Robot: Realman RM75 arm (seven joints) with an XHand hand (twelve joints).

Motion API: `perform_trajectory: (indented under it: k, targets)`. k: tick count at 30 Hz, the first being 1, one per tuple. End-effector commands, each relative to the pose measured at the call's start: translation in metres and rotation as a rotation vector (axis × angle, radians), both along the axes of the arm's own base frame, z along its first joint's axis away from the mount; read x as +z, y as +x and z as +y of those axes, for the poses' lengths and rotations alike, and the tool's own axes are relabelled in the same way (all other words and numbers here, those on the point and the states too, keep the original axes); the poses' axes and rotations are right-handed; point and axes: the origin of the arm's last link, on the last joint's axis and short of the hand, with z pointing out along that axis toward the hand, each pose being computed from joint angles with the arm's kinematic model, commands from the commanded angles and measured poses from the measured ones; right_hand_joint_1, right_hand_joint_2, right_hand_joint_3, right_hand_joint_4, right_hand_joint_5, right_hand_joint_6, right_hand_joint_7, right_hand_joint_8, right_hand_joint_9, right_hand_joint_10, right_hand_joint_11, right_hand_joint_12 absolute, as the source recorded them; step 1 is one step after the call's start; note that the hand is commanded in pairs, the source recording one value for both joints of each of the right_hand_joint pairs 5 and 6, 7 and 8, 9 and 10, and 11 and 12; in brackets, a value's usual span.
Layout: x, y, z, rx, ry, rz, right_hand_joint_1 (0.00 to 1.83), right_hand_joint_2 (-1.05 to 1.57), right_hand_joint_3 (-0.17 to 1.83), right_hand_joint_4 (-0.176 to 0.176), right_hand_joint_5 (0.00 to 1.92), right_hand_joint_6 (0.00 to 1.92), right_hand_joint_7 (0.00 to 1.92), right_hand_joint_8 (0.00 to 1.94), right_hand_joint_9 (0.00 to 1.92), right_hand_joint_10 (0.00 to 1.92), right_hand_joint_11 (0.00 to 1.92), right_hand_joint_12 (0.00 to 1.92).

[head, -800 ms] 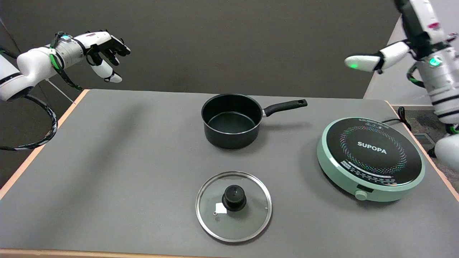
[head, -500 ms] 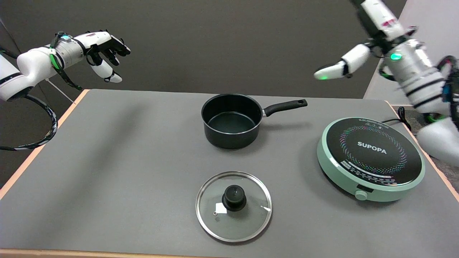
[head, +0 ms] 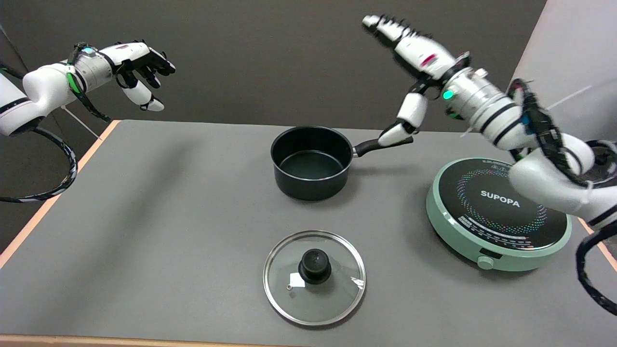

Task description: Pick up the pot.

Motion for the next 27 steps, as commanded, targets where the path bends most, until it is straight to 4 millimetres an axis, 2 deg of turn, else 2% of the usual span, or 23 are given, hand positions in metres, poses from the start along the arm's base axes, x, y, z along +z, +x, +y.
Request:
perform_trajectory:
  k: [1, 10, 17, 22, 27]
  targets:
    - [-0.045, -0.088, -0.035, -0.343, -0.049, 0.288, 1.17, -0.51, 0.81, -0.176, 0.03, 0.03, 0.03, 0.03, 0.03, 0.03, 0.03, 0.03]
    - [-0.031, -0.123, -0.051, -0.447, -0.129, 0.301, 1.21, -0.58, 0.79, -0.176, 0.03, 0.03, 0.03, 0.03, 0.03, 0.03, 0.03, 0.03]
    - [-0.028, -0.113, -0.071, -0.416, -0.164, 0.332, 1.22, -0.59, 0.80, -0.176, 0.04, 0.04, 0.04, 0.04, 0.04, 0.04, 0.04, 0.04]
    - [-0.031, -0.122, -0.086, -0.455, -0.167, 0.369, 1.24, -0.59, 0.81, -0.174, 0.05, 0.05, 0.05, 0.05, 0.05, 0.05, 0.05, 0.05]
    - [-0.029, -0.124, -0.093, -0.466, -0.175, 0.380, 1.25, -0.58, 0.78, -0.152, 0.05, 0.05, 0.05, 0.05, 0.05, 0.05, 0.05, 0.05]
